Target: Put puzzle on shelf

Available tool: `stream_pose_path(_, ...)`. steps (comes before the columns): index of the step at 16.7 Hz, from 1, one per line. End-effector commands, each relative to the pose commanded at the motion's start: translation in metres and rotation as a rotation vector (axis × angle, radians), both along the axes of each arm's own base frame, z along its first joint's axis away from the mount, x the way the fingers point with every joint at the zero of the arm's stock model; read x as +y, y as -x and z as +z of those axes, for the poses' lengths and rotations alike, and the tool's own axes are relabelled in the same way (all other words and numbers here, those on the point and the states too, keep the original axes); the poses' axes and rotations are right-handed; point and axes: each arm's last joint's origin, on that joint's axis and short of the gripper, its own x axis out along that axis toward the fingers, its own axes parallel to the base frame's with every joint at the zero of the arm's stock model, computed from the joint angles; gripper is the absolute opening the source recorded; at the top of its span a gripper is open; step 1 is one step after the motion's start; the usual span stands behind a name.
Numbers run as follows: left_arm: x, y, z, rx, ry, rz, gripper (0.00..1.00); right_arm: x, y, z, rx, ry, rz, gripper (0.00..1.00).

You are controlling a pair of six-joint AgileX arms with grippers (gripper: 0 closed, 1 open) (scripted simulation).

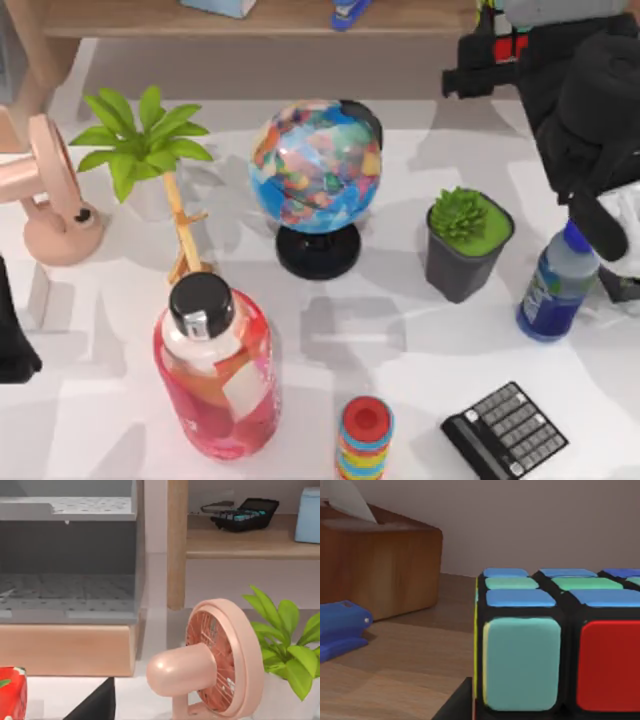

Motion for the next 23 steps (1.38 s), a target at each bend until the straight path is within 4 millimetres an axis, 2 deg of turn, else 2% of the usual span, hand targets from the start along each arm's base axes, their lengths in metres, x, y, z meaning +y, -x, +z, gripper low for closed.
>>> stream_pose_path(7,0.0,0.0,0.0,0.0,0.0,0.0,1.0,-0.003,0.01,-0.034,-0.163,-0.113,-0.056,0.0)
stream_pose_path(13,0.0,0.0,0.0,0.0,0.0,0.0,1.0,-0.004,0.011,-0.037,-0.174,-0.121,-0.062,0.0)
stream_pose_path(17,0.0,0.0,0.0,0.0,0.0,0.0,1.0,-0.002,0.004,-0.026,-0.205,-0.138,-0.06,0.0)
stream_pose_path(23,0.0,0.0,0.0,0.0,0.0,0.0,1.0,-0.003,-0.042,0.005,-0.275,-0.164,-0.068,0.0)
